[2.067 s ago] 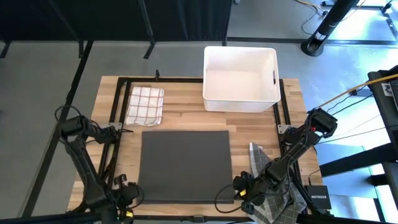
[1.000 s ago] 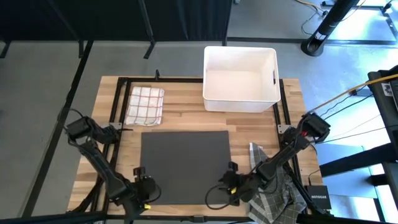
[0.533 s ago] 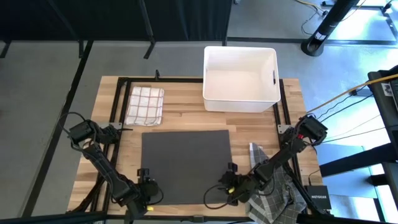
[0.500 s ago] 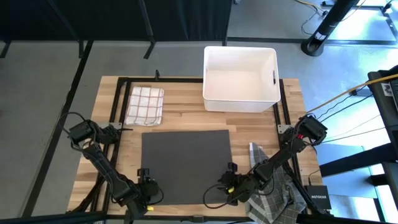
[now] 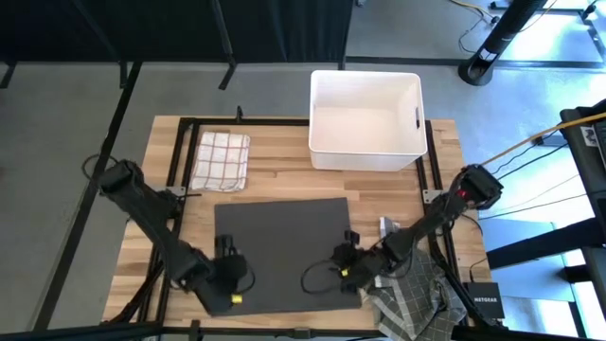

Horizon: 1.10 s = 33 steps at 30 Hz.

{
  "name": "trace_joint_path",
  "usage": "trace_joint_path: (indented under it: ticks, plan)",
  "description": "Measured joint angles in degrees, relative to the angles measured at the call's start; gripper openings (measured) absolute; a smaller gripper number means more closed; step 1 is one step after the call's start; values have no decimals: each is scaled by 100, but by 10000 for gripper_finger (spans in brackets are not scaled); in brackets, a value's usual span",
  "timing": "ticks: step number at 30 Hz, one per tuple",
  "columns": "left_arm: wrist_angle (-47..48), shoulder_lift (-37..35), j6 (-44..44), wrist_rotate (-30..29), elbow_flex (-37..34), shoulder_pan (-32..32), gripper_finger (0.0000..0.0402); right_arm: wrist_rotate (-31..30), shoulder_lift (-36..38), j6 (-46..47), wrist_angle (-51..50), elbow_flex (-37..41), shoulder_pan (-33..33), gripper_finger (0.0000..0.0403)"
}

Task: Fold towel
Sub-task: Fold the grey towel and put beside the white towel

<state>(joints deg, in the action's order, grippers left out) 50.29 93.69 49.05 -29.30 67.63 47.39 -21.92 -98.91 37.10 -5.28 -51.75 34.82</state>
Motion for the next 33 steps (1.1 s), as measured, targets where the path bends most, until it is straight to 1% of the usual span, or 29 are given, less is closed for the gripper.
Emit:
trace_joint_path:
  ticks: [4,6,9,11,15,18,22,25,27,30,33]
  plan:
    - [748,-531,-303,-879,-1,-425,218,-147,235,-513,-248,0,-460,195]
    - [1067,-770,-408,-1125,-1,-609,217,-315,264,-825,-201,-4,-699,218]
    - [1368,-1089,-582,-1122,-37,-977,217,-383,266,-1471,-238,-4,-1121,245]
    - [1512,-1342,-683,-1042,-153,-1245,217,-379,268,-1848,-232,-4,-1399,253]
    - [1491,-1932,-966,-680,-628,-1850,217,-154,270,-2492,-176,-2,-1905,251]
    - [1429,-2364,-1174,-570,-1103,-2233,217,228,271,-2848,-188,-2,-2241,243]
    - [909,-2810,-1346,-535,-1769,-2585,217,656,271,-3026,-230,-2,-2554,235]
    - [323,-2941,-1482,-800,-2230,-2717,217,648,271,-3077,-325,-2,-2682,232]
    - [-9,-2957,-1482,-819,-2526,-2749,217,601,271,-3078,-500,-2,-2716,232]
    - [-600,-2951,-1553,-474,-2950,-2854,217,363,271,-3089,-926,-2,-2713,231]
    - [-1120,-2949,-1719,-69,-3338,-2999,217,300,271,-3092,-1326,-2,-2738,231]
